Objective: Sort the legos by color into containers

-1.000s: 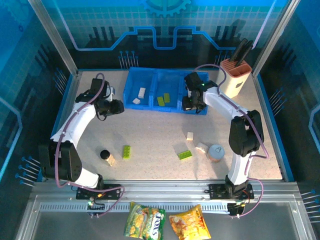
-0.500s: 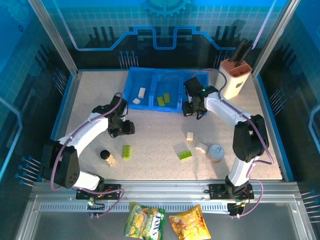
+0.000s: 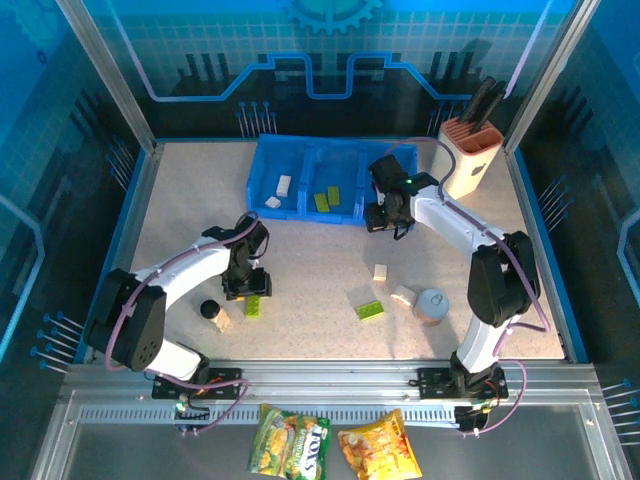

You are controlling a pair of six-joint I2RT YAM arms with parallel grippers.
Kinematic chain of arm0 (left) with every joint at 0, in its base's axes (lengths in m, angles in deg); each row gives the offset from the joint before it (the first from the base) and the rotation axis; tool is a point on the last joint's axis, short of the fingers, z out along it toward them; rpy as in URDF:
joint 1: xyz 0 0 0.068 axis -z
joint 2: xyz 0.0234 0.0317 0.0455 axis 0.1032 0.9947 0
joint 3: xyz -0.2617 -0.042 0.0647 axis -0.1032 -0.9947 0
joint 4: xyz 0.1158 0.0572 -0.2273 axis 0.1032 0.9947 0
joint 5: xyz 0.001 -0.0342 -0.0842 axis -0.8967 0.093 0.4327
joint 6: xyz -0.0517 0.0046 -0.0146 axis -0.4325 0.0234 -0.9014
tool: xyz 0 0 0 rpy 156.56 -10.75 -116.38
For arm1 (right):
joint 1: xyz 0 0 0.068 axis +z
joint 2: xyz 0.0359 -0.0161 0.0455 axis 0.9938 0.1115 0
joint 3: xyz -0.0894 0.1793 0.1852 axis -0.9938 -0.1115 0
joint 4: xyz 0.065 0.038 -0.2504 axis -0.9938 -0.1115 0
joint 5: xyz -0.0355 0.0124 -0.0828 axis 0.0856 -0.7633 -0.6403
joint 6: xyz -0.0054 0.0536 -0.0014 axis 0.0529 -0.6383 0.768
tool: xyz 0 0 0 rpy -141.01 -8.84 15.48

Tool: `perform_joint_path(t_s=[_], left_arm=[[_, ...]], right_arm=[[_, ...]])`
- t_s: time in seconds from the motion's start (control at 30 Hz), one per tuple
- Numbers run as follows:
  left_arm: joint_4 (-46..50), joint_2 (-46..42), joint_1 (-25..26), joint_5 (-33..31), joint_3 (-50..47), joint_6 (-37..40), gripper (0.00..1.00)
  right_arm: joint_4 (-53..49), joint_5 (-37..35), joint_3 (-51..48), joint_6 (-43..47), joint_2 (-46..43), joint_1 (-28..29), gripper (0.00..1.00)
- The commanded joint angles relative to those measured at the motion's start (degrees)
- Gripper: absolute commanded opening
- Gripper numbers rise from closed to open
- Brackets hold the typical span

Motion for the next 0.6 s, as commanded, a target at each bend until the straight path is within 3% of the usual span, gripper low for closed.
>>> perform_joint_path(t_s=[0.0,0.57], left_arm=[[0.34,2.07,0.97,-0.69,-0.54,-0.98,0.56],[-0.32,5.05,1.66,-2.35,-0.88,-0.98,0.47]], right_arm=[[0.05,-0.18,-0.61,-0.06,-1.94,0.71,0.52],[-0.67,-0.41,-0.78,-0.25,-2.99,0.71,0.51]])
